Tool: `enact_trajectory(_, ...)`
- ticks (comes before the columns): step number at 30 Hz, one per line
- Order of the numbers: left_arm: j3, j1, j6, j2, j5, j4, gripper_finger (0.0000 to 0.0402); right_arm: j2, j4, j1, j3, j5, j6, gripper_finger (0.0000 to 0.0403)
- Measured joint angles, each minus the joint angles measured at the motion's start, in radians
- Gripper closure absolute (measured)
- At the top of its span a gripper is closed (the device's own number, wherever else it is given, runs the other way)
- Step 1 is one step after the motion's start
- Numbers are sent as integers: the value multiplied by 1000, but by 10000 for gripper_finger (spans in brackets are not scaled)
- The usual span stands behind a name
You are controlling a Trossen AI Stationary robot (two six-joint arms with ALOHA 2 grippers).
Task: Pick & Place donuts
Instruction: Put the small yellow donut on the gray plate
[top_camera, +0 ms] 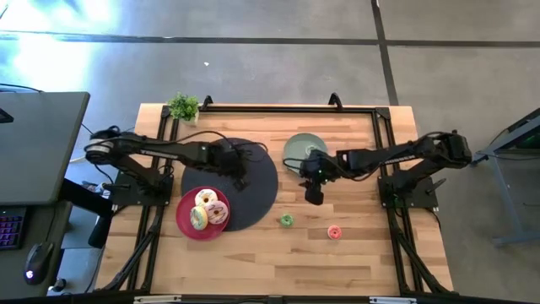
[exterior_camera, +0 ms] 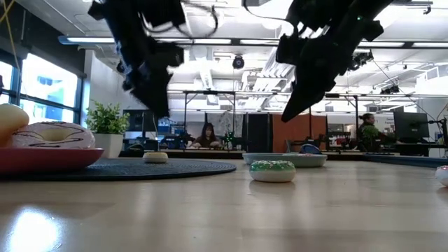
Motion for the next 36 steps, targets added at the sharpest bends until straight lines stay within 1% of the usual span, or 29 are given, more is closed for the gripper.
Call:
enact_trajectory(4,3,0,-21,102,-12,9,227,0,9,27,0,4,0,265)
enact_trajectory(7,2,0,-21,176,-49,34,227,0,25,44,0,5,19,265)
enact_trajectory(10,3,3,-59,227,-61,38,227,0,34,59,0,5,26,265)
enact_trajectory(13,4,16,-77,250,-71,35,227,0,41,72,0,26,26,265)
enact_trajectory(16,3,29,-75,257,-112,27,227,0,45,79,0,46,26,265)
enact_trajectory(20,6,39,-61,241,-121,25,227,0,47,80,0,47,26,265)
enact_trajectory(23,29,40,-46,231,-129,23,227,0,49,79,0,48,19,265)
enact_trajectory(24,34,40,-45,227,-136,1,227,0,50,79,0,50,19,265)
enact_trajectory(28,69,40,-45,223,-183,-30,227,0,52,77,0,57,18,265)
enact_trajectory(33,56,70,-54,224,-160,-77,228,0,54,77,0,57,18,265)
enact_trajectory(36,30,95,-74,225,-155,-75,239,0,56,77,0,57,18,265)
